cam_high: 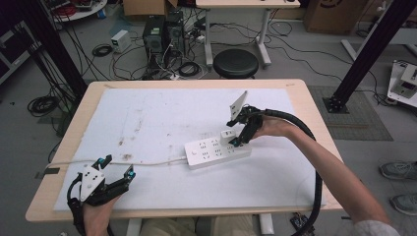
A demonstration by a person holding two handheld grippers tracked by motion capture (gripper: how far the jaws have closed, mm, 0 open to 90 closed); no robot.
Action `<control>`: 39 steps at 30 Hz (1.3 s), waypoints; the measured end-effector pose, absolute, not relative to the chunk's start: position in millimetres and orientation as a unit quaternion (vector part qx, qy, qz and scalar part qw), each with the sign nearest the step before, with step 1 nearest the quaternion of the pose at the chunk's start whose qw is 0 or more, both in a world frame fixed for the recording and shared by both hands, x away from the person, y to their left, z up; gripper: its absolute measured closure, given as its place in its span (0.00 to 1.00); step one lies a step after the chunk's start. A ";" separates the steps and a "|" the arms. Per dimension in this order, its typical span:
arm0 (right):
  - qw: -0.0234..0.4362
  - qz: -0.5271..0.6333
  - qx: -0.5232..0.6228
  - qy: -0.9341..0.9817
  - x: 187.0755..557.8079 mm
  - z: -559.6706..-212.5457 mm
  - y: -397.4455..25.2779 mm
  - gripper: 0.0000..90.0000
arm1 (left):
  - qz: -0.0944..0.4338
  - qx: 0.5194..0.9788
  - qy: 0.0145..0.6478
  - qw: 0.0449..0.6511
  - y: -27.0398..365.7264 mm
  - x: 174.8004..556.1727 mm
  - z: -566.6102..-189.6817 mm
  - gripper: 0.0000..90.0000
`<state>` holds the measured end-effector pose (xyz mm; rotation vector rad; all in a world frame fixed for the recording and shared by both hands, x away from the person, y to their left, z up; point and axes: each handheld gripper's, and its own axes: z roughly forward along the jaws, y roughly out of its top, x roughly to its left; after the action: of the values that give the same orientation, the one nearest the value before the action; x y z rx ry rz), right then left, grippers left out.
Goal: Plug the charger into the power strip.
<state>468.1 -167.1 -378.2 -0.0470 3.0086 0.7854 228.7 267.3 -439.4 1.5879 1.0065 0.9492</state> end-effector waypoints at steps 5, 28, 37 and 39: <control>0.042 0.309 0.036 0.950 454.8 -364.9 -189.8 0.25 | 0.387 0.651 0.422 0.498 270.7 235.7 -440.6 0.25; 0.198 0.491 0.283 0.800 367.5 -378.6 -274.9 0.25 | 0.373 0.651 0.431 0.502 287.6 257.4 -443.6 0.25; 0.240 0.508 0.355 0.747 336.7 -393.0 -290.5 0.24 | 0.370 0.648 0.433 0.505 287.7 262.3 -443.9 0.24; 0.243 0.522 0.370 0.730 325.6 -397.9 -295.6 0.24 | 0.369 0.650 0.430 0.506 287.5 263.6 -443.3 0.24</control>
<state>325.6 -295.6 -397.9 1.0103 1.9938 1.4253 263.6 287.5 -443.3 1.5682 1.0368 0.8894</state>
